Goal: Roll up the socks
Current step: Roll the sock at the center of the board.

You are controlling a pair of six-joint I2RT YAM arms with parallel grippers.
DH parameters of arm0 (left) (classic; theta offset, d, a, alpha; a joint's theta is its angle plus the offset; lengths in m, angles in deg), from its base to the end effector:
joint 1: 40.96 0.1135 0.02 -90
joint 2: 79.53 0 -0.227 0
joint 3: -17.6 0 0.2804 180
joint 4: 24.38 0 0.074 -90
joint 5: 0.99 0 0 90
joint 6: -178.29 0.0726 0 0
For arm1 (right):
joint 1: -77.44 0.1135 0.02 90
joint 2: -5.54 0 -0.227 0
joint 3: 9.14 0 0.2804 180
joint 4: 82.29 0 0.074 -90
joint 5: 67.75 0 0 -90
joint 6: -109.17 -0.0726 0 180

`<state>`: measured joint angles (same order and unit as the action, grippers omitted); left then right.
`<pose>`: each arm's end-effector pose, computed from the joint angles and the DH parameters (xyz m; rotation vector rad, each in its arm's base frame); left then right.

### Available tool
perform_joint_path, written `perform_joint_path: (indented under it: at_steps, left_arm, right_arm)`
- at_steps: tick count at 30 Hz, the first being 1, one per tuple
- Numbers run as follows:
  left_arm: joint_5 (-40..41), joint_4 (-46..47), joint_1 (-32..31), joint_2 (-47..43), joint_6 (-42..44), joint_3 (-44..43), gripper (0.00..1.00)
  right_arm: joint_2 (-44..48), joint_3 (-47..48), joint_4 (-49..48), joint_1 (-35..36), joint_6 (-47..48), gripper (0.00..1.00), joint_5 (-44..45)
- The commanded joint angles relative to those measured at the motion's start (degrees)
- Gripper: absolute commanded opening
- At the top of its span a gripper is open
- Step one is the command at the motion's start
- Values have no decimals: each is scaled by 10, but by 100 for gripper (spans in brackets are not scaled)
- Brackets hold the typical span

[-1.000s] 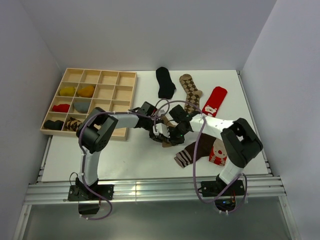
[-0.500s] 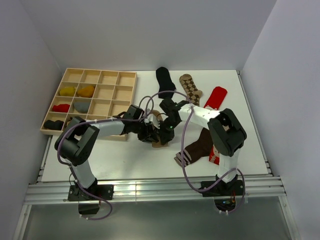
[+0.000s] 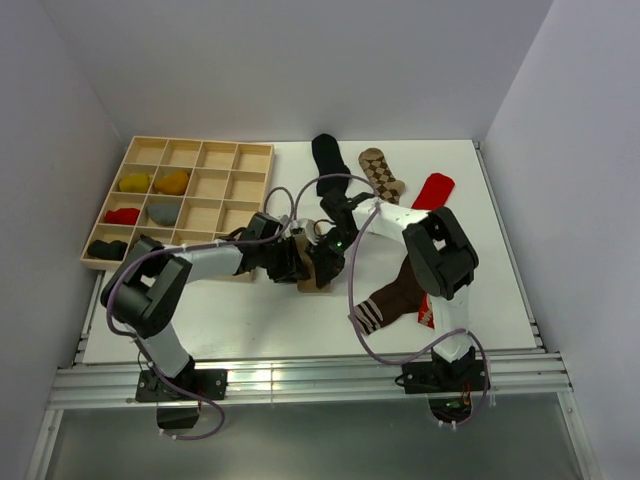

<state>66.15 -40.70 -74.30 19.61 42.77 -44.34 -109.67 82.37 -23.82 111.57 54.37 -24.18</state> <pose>0.2879 -0.2232 0.0548 -0.1085 2.7282 -0.9957 0.2936 0.2625 0.0833 -1.6392 2.2278 1.1840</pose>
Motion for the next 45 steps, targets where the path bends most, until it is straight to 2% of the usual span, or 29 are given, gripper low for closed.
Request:
perform_joint_path:
  at_steps: [1,5,8,15,19,23,26,36,45]
  left_arm:
    - [96,53,-10,-51,10,34,41]
    - [130,114,-13,-85,-10,82,41]
    - [148,156,-23,-111,12,100,43]
    - [175,231,-75,-127,139,105,47]
    - [183,266,-128,-112,207,104,49]
    - [178,280,-162,-92,291,103,51]
    - [175,281,-180,-83,318,103,52]
    - [196,229,-231,-46,363,71,52]
    - [226,220,-249,-15,376,65,52]
  right_arm:
    - [-5,15,37,-37,-49,3,-27]
    - [-6,4,55,-51,-42,3,-21]
    - [-14,-1,65,-55,-38,3,-21]
    - [-48,16,117,-67,-12,3,-25]
    - [-60,19,133,-71,-8,4,-24]
    - [-69,24,145,-78,-5,4,-14]
    - [-76,27,151,-81,-7,4,-10]
    - [-106,45,181,-98,1,5,-7]
    - [-109,55,187,-101,3,6,6]
